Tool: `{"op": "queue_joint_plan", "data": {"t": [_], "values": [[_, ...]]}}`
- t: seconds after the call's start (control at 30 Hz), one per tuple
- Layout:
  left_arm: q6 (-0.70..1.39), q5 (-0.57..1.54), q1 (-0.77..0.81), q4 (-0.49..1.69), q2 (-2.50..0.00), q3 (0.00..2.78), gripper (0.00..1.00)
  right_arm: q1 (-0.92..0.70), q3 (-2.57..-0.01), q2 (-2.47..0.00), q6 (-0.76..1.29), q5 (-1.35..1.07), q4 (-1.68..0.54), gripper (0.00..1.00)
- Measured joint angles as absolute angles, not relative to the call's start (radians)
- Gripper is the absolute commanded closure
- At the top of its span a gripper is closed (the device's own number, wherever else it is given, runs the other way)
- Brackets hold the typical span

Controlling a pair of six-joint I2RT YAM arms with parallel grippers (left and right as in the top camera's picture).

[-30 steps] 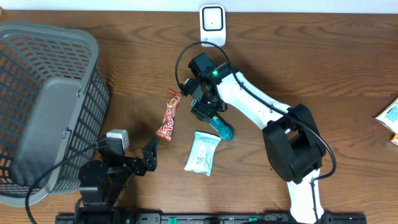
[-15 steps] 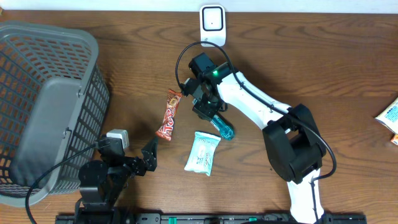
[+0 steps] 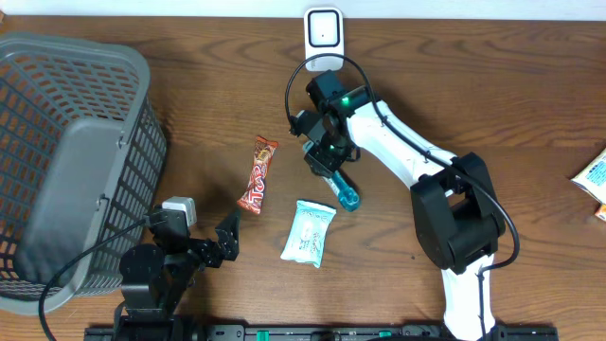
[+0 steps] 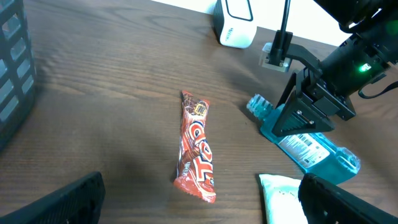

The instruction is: Scan the item barcode

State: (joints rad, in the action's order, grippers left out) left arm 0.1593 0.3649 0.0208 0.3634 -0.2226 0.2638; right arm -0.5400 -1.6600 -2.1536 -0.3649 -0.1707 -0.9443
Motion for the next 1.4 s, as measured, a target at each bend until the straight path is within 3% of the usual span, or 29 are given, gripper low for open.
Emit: {"op": "queue_joint_plan", "data": {"t": [0.3, 0.37, 0.47, 1.03, 1.4], "values": [[0.159, 0.365, 0.021, 0.363, -0.223, 0.264, 0.01, -0.542, -1.737, -2.154, -0.343, -0.184, -1.028, 0.25], [0.159, 0.365, 0.021, 0.363, -0.223, 0.264, 0.01, -0.542, -1.781, -2.154, -0.337, -0.184, -1.06, 0.12], [0.159, 0.365, 0.021, 0.363, -0.223, 0.264, 0.01, -0.542, -1.844, -2.154, -0.317, -0.186, -1.113, 0.01], [0.159, 0.365, 0.021, 0.363, -0.223, 0.264, 0.01, -0.561, -1.927, -2.154, -0.194, -0.194, -1.263, 0.01], [0.159, 0.365, 0.021, 0.363, -0.223, 0.264, 0.01, -0.56, -2.246, -2.158, -0.116, -0.099, -1.411, 0.01]]}}
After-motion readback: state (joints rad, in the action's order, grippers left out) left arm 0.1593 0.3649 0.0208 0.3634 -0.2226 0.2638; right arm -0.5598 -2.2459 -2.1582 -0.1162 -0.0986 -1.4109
